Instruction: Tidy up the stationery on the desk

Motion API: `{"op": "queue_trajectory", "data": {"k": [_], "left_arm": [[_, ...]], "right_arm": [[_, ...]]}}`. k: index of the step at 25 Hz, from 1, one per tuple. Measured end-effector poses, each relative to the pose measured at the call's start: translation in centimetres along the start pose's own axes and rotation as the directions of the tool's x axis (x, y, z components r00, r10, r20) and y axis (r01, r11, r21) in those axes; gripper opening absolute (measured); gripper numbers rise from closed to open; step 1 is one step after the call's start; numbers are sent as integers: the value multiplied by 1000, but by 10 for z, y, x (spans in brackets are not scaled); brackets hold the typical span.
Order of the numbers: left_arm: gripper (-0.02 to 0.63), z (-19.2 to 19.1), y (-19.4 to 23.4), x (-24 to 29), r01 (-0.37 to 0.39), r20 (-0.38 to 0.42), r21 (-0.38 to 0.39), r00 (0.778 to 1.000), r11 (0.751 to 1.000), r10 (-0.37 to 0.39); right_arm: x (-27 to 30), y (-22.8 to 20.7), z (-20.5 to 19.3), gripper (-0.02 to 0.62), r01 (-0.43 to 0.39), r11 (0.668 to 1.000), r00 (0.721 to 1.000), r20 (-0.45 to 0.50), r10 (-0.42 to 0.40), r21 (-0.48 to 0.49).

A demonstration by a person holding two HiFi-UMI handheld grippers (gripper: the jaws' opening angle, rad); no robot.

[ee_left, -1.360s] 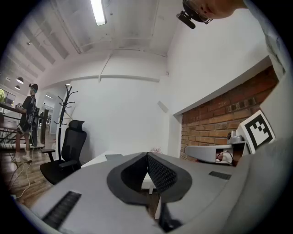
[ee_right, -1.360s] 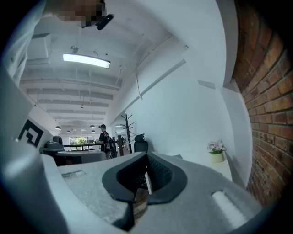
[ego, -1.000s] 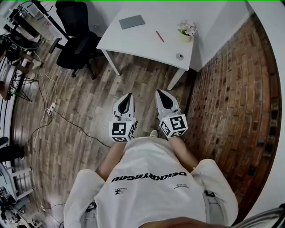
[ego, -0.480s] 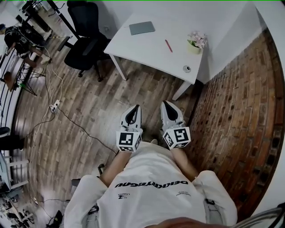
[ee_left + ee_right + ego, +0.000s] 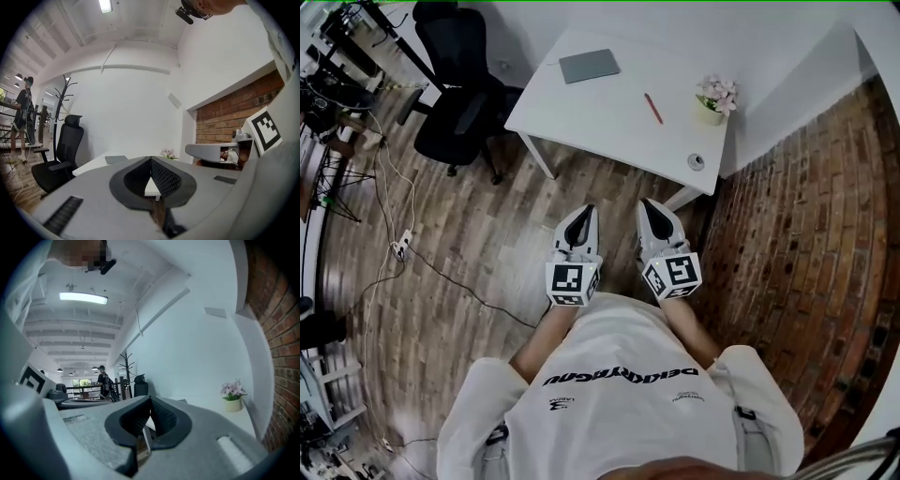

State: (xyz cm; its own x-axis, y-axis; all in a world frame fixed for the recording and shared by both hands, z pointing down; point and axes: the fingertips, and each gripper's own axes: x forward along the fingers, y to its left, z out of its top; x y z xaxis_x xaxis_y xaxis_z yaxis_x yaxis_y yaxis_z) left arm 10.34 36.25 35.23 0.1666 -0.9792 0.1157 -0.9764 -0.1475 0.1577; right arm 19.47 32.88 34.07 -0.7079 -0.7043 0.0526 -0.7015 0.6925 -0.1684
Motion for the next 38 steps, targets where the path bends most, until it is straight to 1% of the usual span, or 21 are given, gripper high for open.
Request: {"op": "queue_trajectory", "data": {"k": [10, 14, 17, 22, 27, 32, 38], "left_arm": [[-2, 55, 145, 121, 119, -40, 2, 992, 993, -119], [-2, 65, 182, 157, 182, -57, 7, 982, 983, -182], [-2, 66, 204, 181, 215, -76, 8, 974, 977, -213], [-2, 64, 227, 210, 234, -109, -27, 966, 972, -236], [-2, 50, 237, 236, 228, -149, -36, 962, 973, -231], [-2, 36, 242, 269, 219, -186, -14, 958, 976, -218], [-2, 30, 244, 318, 209, -236, 13, 951, 978, -201]], "right_arm": [[181, -8, 31, -6, 140, 990, 990, 2, -140, 31], [233, -11, 33, -6, 196, 979, 980, 4, -197, 46], [262, -16, 32, -6, 225, 973, 974, -1, -225, 52], [290, -27, 28, -5, 265, 962, 964, -31, -264, 71], [310, -44, 19, -6, 276, 957, 961, -57, -272, 84], [336, -72, 4, -5, 266, 957, 963, -70, -260, 111], [362, -109, -3, -3, 264, 954, 963, -96, -252, 145]]}}
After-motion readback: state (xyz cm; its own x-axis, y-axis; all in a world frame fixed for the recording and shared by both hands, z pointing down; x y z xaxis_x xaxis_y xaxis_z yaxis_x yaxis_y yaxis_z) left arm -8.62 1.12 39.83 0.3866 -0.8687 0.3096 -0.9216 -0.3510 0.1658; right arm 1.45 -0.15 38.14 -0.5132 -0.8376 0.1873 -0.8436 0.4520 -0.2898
